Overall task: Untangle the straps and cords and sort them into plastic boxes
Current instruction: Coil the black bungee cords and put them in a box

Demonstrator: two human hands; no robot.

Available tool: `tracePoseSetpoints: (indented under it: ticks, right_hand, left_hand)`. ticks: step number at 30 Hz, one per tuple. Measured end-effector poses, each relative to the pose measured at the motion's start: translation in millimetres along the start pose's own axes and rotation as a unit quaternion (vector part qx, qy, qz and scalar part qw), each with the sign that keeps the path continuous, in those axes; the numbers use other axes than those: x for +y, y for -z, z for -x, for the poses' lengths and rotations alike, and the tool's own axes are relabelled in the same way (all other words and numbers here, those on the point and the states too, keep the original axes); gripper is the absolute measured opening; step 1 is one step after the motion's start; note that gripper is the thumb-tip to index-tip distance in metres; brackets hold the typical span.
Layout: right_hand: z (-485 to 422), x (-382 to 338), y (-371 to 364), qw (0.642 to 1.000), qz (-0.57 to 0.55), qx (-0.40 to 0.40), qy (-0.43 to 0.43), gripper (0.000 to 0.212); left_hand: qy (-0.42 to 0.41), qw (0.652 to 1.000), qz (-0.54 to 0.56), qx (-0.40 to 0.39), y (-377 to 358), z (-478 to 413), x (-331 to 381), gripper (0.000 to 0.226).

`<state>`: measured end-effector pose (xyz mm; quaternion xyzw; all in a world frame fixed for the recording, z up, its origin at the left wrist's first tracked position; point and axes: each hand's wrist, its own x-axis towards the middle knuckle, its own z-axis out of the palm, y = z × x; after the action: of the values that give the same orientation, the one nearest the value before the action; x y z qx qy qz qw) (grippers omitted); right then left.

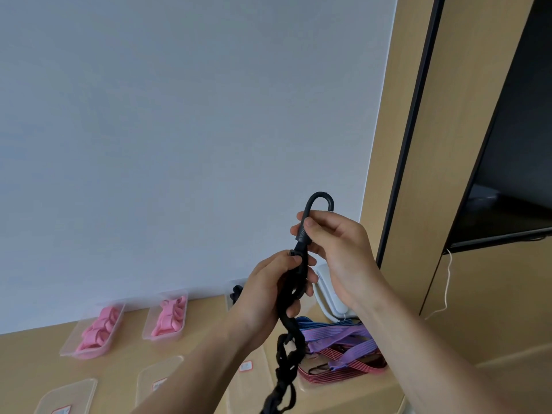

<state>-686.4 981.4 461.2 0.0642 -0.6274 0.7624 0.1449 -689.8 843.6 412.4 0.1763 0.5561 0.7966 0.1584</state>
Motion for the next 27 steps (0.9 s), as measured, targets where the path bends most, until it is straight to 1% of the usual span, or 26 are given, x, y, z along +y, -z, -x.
tracePoseSetpoints:
  ticks: [3,5,7,10,13,16,18,20,23,25,27]
  right_hand:
    - [-2,2,3,0.999,0.022,-0.028,0.035,0.020]
    - [-3,3,6,0.996,0.048,-0.033,0.074,0.025]
    - [-4,2,8,0.991,0.049,-0.036,0.117,0.028]
    - [-3,4,12,0.979,0.099,-0.055,0.168,0.028]
    - [0,12,14,0.968,0.136,-0.072,0.198,0.035]
    - [-1,16,19,0.965,0.142,-0.079,0.206,0.039]
    - [-3,16,22,0.956,0.179,-0.082,0.218,0.038]
    - [-2,17,23,0.950,0.203,-0.084,0.220,0.037]
    - [-1,16,23,0.953,0.200,-0.093,0.207,0.040]
    - [1,15,24,0.949,0.217,-0.105,0.203,0.039]
    - [2,16,26,0.950,0.221,-0.119,0.188,0.041]
  left_hand:
    - [-0.008,1.000,-0.003,0.017,2,0,1,0.029]
    - [-0.001,1.000,-0.011,0.018,3,2,1,0.028]
    - [0.011,1.000,-0.025,0.010,3,4,-3,0.025]
    - [0.020,0.999,-0.039,0.014,2,7,-7,0.024]
    - [0.018,0.999,-0.040,0.014,2,6,-8,0.025]
    - [0.015,1.000,-0.027,0.007,1,5,-6,0.025]
    - [0.013,0.999,0.024,-0.016,2,5,-4,0.024]
    - [0.013,0.996,0.075,-0.043,2,5,-2,0.031]
    - [0.018,0.992,0.116,-0.054,0,7,-3,0.051]
    - [0.016,0.996,0.074,-0.041,-1,7,-4,0.058]
    - [0.004,1.000,0.013,-0.025,-1,7,-5,0.050]
